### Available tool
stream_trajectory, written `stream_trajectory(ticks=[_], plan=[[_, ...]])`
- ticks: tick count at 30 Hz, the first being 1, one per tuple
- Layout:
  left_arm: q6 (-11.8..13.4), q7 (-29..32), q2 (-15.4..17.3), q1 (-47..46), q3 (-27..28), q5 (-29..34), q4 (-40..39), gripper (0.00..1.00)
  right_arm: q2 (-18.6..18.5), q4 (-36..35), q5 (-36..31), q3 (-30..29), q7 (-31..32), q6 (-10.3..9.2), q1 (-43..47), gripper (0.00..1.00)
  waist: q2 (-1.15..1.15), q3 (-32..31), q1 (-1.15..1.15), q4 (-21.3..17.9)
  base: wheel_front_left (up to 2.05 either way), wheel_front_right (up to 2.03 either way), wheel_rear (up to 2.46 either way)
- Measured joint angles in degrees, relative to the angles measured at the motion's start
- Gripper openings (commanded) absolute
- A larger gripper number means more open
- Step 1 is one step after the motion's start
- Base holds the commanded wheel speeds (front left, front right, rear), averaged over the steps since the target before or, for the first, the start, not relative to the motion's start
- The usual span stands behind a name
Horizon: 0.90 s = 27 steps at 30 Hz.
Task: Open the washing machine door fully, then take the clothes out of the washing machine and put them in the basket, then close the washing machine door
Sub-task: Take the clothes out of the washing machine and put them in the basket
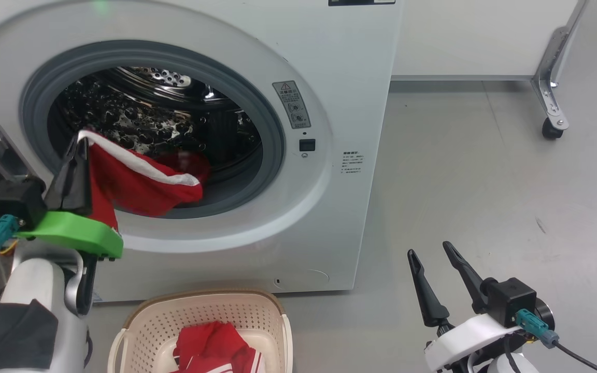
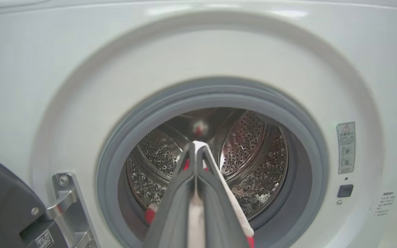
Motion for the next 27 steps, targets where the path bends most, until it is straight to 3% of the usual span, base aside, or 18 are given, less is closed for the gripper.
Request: stream_trajectory(ticks=[7, 14, 27], plan=[[0.0, -0.18, -1.13, 0.81, 1.23, 0.68, -12.36, 0.0, 0.0, -0.24, -0.01, 0.16, 0.0, 0.14, 0.02, 1.0, 0.0, 0.02, 0.0, 0.11, 0.0, 0.0, 0.0], [0.0, -0.32, -2.15, 4.25, 1.82, 1.18, -19.61, 0.0, 0.0, -0.3, -0.01, 0.32, 0.0, 0.47, 0.21, 1.0, 0.0, 0.28, 0.0, -0.19, 0.0, 0.0, 0.0], [-0.01, 0.53, -2.27, 15.58, -1.57, 2.38, -13.16, 0.0, 0.0, -0.67, -0.11, 1.36, 0.0, 0.57, 0.23, 1.0, 0.0, 1.76, 0.0, -1.37, 0.0, 0.0, 0.0]])
